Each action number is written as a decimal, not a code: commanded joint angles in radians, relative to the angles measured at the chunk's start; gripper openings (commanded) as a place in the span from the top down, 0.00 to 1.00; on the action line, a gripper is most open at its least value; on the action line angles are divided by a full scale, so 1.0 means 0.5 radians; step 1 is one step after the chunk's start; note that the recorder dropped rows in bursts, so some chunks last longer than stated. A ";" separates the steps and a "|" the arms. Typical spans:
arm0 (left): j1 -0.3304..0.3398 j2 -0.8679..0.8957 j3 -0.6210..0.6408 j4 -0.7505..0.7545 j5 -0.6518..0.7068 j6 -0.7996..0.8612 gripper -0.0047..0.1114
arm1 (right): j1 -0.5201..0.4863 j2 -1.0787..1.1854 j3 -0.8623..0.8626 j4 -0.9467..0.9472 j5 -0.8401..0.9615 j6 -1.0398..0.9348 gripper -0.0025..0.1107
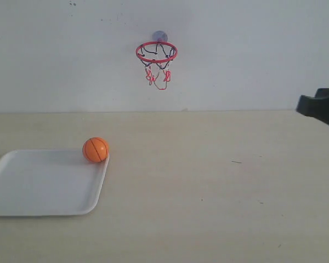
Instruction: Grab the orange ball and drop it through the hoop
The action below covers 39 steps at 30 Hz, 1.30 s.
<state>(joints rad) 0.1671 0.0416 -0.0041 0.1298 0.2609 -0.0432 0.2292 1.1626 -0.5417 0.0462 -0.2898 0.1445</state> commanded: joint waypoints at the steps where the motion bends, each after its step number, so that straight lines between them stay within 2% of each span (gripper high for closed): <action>1: 0.001 0.002 0.008 -0.003 -0.007 -0.018 0.92 | 0.197 0.371 -0.263 -0.625 0.013 0.308 0.98; 6: 0.001 0.002 0.008 -0.003 -0.007 -0.018 0.92 | 0.525 0.852 -0.687 -1.674 0.035 0.678 0.98; 11: 0.001 0.002 0.008 -0.003 -0.007 -0.018 0.92 | 0.655 1.195 -1.017 -2.124 -0.015 1.500 0.98; 13: 0.001 0.002 0.008 -0.003 -0.007 -0.018 0.92 | 0.658 1.303 -1.119 -2.486 -0.198 1.905 0.98; 17: 0.001 0.002 0.008 -0.003 -0.007 -0.018 0.92 | 0.669 1.551 -1.454 -3.522 -0.777 2.884 0.98; 20: 0.001 0.002 0.008 -0.003 -0.007 -0.018 0.92 | 0.704 1.680 -1.656 -3.581 -0.779 3.254 0.98; 23: 0.001 0.002 0.008 -0.003 -0.007 -0.018 0.92 | 0.768 1.763 -1.770 -3.581 -0.653 3.255 0.98; 27: 0.001 0.002 0.008 -0.003 -0.007 -0.018 0.92 | 0.883 1.796 -1.833 -3.581 -0.203 3.251 0.93; 28: 0.001 0.002 0.008 -0.003 -0.007 -0.018 0.92 | 0.912 1.796 -1.835 -3.581 -0.101 3.251 0.90; 30: 0.001 0.002 0.008 -0.003 -0.007 -0.018 0.92 | 0.966 1.800 -1.835 -3.581 0.117 3.251 0.77; 34: 0.001 0.002 0.008 -0.003 -0.007 -0.018 0.92 | 1.069 1.852 -1.861 -3.547 0.434 3.291 0.39; 36: 0.001 0.002 0.008 -0.003 -0.007 -0.018 0.92 | 1.118 1.904 -1.897 -3.492 0.548 3.326 0.32; 39: 0.001 0.002 0.008 -0.003 -0.007 -0.018 0.92 | 1.165 1.990 -1.958 -3.480 0.615 3.356 0.32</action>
<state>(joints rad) 0.1671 0.0416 -0.0041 0.1298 0.2609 -0.0432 0.7944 2.1274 -1.4929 -1.7108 -0.0312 1.8072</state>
